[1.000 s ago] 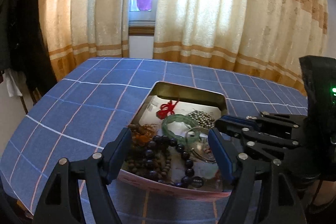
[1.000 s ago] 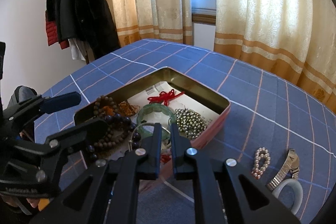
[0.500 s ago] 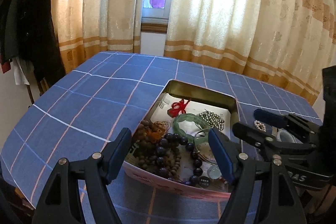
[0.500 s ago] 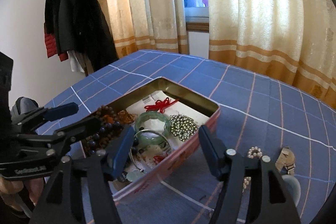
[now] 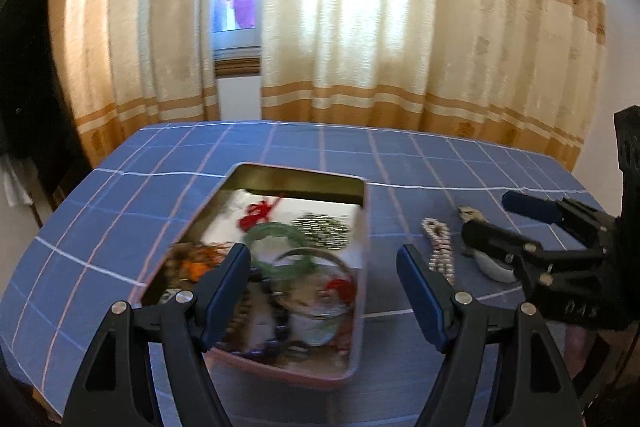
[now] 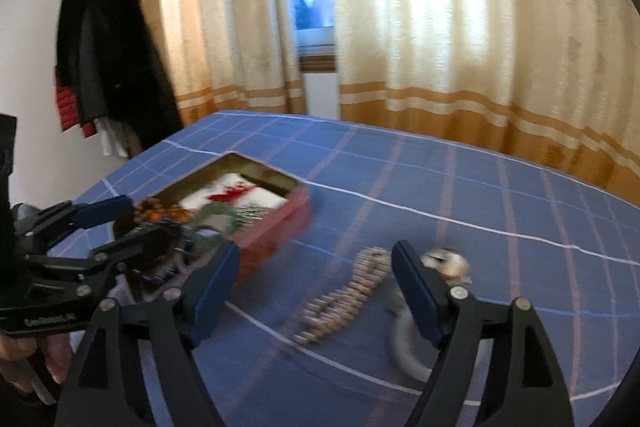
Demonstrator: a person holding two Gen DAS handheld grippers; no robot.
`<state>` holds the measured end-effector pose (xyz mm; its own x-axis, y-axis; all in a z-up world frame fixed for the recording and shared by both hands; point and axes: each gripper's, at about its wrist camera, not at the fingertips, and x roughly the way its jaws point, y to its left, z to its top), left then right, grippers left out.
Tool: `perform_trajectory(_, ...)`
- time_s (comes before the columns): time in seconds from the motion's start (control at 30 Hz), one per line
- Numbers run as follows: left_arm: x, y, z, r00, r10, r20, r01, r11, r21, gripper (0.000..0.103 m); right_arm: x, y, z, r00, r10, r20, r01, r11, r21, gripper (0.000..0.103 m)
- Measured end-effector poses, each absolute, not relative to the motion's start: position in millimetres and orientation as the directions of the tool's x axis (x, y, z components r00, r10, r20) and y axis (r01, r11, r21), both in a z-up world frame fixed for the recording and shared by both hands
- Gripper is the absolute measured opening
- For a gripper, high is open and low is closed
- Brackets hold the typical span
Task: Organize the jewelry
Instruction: 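Move the right gripper to the white jade bangle and close on its rim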
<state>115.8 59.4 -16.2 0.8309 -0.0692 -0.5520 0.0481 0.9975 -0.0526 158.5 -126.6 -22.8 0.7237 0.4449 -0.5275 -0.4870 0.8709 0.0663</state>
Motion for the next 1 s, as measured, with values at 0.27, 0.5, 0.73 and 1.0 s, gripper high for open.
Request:
perform_trajectory(0.27, 120.3, 2.4, -26.5, 0.808, -0.145, -0.571, 0.172, 0.985, -0.008, 0.076, 170.2, -193.3, -39.3, 0.751, 0.319, -0.579, -0.331, 0.940, 0.089, 0.081)
perform_trajectory(0.5, 139.2, -28.7, -42.4, 0.770, -0.162, -0.617, 0.212, 0.977, 0.009, 0.076, 191.7, -213.2, -60.8, 0.684, 0.285, -0.671, -0.292, 0.950, 0.105, 0.064)
perform_trajectory(0.73, 157.8, -47.2, -51.0, 0.742, -0.158, -0.652, 0.234, 0.972, 0.031, 0.076, 202.3, -212.1, -73.3, 0.604, 0.315, -0.732, -0.319, 0.937, 0.140, 0.047)
perform_trajectory(1.0, 168.2, -51.0, -57.1, 0.728, -0.151, -0.669, 0.237, 0.971, 0.038, 0.076, 198.5, -218.4, -73.0, 0.618, 0.283, -0.733, -0.318, 0.943, 0.096, 0.015)
